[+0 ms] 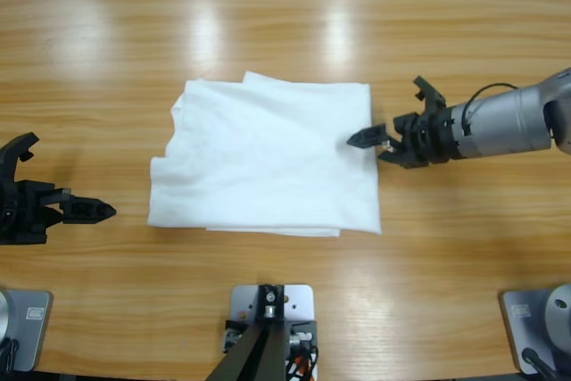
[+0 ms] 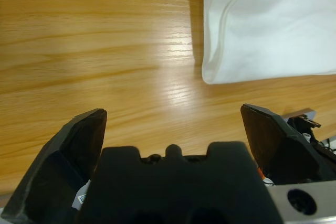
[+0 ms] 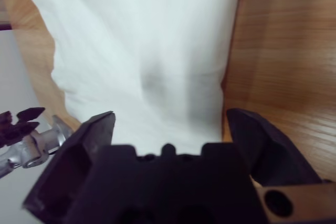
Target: Fold clothes
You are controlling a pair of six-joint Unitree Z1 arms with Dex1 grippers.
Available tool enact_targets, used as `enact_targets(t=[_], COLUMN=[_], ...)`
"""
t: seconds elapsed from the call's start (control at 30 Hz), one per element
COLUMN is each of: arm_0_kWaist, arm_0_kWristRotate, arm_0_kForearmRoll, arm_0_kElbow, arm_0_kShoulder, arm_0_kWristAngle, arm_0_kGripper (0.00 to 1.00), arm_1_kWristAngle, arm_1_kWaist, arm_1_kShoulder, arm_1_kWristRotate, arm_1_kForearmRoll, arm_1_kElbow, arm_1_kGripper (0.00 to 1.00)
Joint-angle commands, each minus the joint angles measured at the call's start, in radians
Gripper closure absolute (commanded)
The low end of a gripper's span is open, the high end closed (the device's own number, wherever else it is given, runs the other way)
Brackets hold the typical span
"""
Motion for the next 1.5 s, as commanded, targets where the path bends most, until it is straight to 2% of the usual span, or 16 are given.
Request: enact_targets(t=[0.03,0.2,0.33,0.4,0.47,0.5,0.57,0.63,0.83,1.03,1.17,1.3,1.5], arm_0_kWaist=[0.011,0.011,0.011,0.01,0.01,0.01,0.01,0.011,0.01,0.011,0.011,0.01,0.011], arm_0_kWristRotate=[0.003,0.002,0.002,0.002,0.002,0.002,0.002,0.002,0.002,0.001,0.001,0.001,0.001], arm_0_kForearmRoll=[-0.012,-0.012,-0.012,-0.012,-0.012,-0.012,-0.012,-0.012,-0.013,-0.015,-0.015,-0.026,-0.041], arm_0_kElbow=[0.033,0.033,0.033,0.032,0.032,0.032,0.033,0.033,0.033,0.037,0.041,0.046,0.055], arm_0_kShoulder=[-0.015,-0.01,-0.009,-0.009,-0.009,-0.009,-0.009,-0.01,-0.005,-0.014,-0.02,-0.017,-0.02], arm_0_kWristAngle=[-0.007,-0.008,-0.007,-0.007,-0.007,-0.007,-0.007,-0.007,-0.007,-0.007,-0.007,-0.007,-0.006], arm_0_kGripper=[0.0,0.0,0.0,0.0,0.0,0.0,0.0,0.0,0.0,0.0,0.0,0.0,0.0], arm_1_kWristAngle=[0.041,0.069,0.066,0.064,0.062,0.064,0.056,0.057,0.083,0.006,-0.105,-0.286,-0.557], arm_1_kWaist=[-0.006,-0.006,-0.007,-0.008,-0.009,-0.011,-0.012,-0.021,-0.048,-0.071,-0.078,-0.084,-0.181], arm_1_kShoulder=[0.136,0.161,0.166,0.172,0.184,0.192,0.194,0.189,0.149,0.091,0.064,0.027,0.05], arm_1_kWristRotate=[-0.04,-0.051,-0.078,-0.088,-0.098,-0.109,-0.122,-0.134,-0.143,-0.128,-0.148,-0.204,-0.301], arm_1_kForearmRoll=[-0.12,-0.17,-0.179,-0.186,-0.206,-0.216,-0.221,-0.221,-0.203,-0.079,0.135,0.457,0.866], arm_1_kElbow=[0.04,0.038,0.041,0.045,0.052,0.053,0.054,0.054,0.05,0.044,-0.011,-0.152,-0.403], arm_1_kGripper=[0.142,0.15,0.648,0.693,0.89,0.926,0.938,1.0,1.0,1.0,1.0,1.0,1.0])
